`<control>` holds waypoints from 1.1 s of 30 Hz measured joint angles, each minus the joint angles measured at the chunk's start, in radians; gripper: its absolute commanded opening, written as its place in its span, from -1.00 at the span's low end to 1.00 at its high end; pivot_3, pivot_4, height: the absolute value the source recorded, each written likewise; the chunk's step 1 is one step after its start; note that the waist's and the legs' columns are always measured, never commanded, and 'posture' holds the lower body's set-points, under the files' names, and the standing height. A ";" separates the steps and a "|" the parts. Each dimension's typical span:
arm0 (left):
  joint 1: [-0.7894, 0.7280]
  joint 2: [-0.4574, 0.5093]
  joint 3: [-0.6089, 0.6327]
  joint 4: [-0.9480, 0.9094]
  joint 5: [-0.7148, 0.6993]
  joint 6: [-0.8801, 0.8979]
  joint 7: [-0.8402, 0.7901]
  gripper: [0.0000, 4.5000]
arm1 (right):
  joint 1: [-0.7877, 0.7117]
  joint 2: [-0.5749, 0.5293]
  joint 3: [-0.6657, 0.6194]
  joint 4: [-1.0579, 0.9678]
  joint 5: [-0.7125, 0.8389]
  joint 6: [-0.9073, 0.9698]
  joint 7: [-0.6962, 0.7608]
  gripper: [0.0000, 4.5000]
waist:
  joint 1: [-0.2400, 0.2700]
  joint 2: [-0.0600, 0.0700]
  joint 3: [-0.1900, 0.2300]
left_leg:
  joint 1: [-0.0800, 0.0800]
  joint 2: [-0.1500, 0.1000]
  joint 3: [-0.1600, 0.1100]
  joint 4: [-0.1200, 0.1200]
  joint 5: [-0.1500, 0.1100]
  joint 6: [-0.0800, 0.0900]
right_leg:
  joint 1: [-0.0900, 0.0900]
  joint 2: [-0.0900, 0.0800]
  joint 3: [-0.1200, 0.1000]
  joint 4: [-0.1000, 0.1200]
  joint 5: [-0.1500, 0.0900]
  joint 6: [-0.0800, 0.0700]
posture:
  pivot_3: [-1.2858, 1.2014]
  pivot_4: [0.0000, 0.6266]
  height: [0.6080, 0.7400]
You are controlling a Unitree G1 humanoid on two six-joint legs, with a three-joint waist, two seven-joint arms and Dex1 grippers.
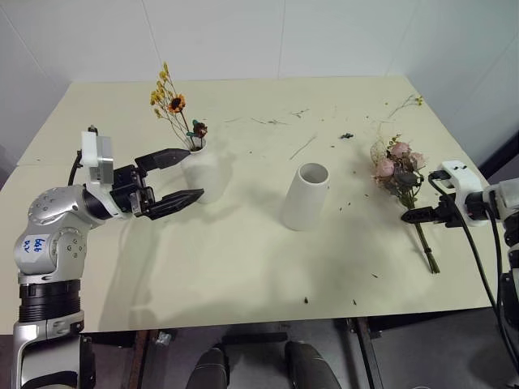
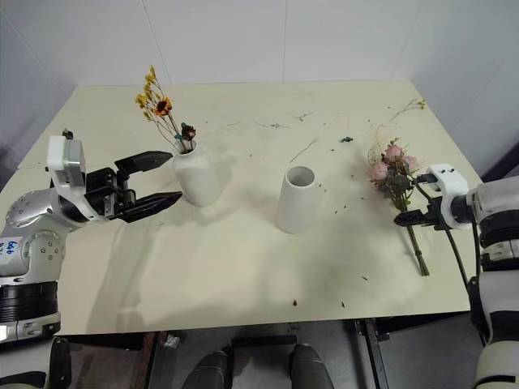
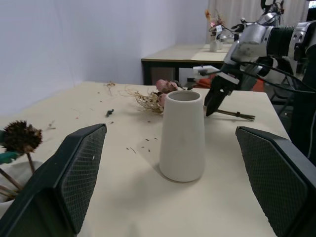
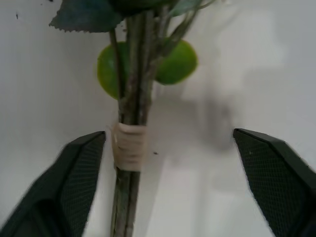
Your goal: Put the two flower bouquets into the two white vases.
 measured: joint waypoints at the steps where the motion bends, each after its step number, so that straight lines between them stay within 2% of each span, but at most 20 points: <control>1: 0.003 0.000 0.000 -0.001 0.000 0.000 0.001 1.00 | -0.004 0.004 0.004 0.016 -0.020 -0.027 0.005 0.25 | 0.000 0.000 0.000 | 0.000 0.000 0.000 0.000 0.000 0.000 | 0.000 0.000 0.000 0.000 0.000 0.000 | 0.03 -0.52 1.00; 6: 0.004 0.001 0.000 -0.001 0.000 0.000 0.003 1.00 | -0.015 0.020 -0.021 0.074 -0.057 -0.109 0.005 -0.53 | -0.002 0.000 0.000 | 0.001 0.000 0.000 0.000 0.000 0.000 | 0.001 0.000 0.000 0.000 0.000 0.000 | 0.03 -0.52 1.00; 9: -0.003 0.002 -0.003 0.002 0.000 0.000 0.002 1.00 | -0.005 0.021 -0.076 0.070 -0.028 -0.131 0.061 -0.97 | -0.003 0.000 0.000 | 0.001 0.000 0.000 0.000 0.000 0.000 | 0.001 0.001 0.001 0.001 0.000 0.000 | 0.03 -0.52 1.00; 15: -0.047 0.002 -0.015 0.023 0.000 0.000 -0.011 1.00 | 0.112 0.030 -0.315 -0.157 0.131 -0.183 0.051 -0.98 | 0.001 0.000 0.000 | 0.001 0.000 0.000 0.000 0.000 0.000 | 0.001 0.001 0.001 0.001 0.000 0.001 | 0.03 -0.52 1.00; 18: -0.072 0.001 -0.033 0.081 0.006 -0.004 -0.019 1.00 | 0.227 0.144 -0.517 -0.525 0.297 -0.172 -0.023 -0.98 | -0.007 0.000 0.000 | 0.002 0.003 0.000 0.000 0.000 -0.001 | 0.000 0.005 0.002 0.003 0.000 0.001 | 0.03 -0.52 1.00; 22: -0.141 0.000 -0.051 0.150 0.022 -0.023 -0.031 1.00 | 0.279 0.314 -0.661 -0.893 0.469 -0.213 -0.165 -0.98 | 0.001 0.000 0.000 | 0.001 0.004 -0.001 0.001 0.000 -0.001 | 0.000 0.006 0.003 0.003 0.000 0.001 | 0.03 -0.52 1.00; 25: -0.166 0.000 -0.056 0.196 0.032 -0.035 -0.037 1.00 | 0.281 0.375 -0.695 -1.036 0.558 -0.213 -0.234 -0.98 | 0.006 0.000 0.000 | 0.001 0.004 -0.001 0.001 0.000 -0.001 | 0.001 0.006 0.003 0.002 0.001 0.001 | 0.03 -0.52 1.00; 28: -0.187 -0.018 -0.070 0.233 0.039 -0.048 -0.040 1.00 | 0.289 0.438 -0.669 -1.140 0.608 -0.240 -0.260 -0.98 | 0.006 0.000 0.000 | 0.001 0.004 -0.001 0.001 0.000 -0.001 | 0.001 0.006 0.003 0.002 0.001 0.001 | 0.03 -0.52 1.00; 33: -0.195 -0.062 -0.090 0.243 0.046 -0.053 -0.032 1.00 | 0.333 0.486 -0.592 -1.177 0.628 -0.268 -0.268 -0.98 | 0.006 0.000 0.000 | 0.001 0.004 -0.001 0.001 0.000 -0.001 | 0.001 0.006 0.003 0.003 0.001 0.001 | 0.03 -0.52 1.00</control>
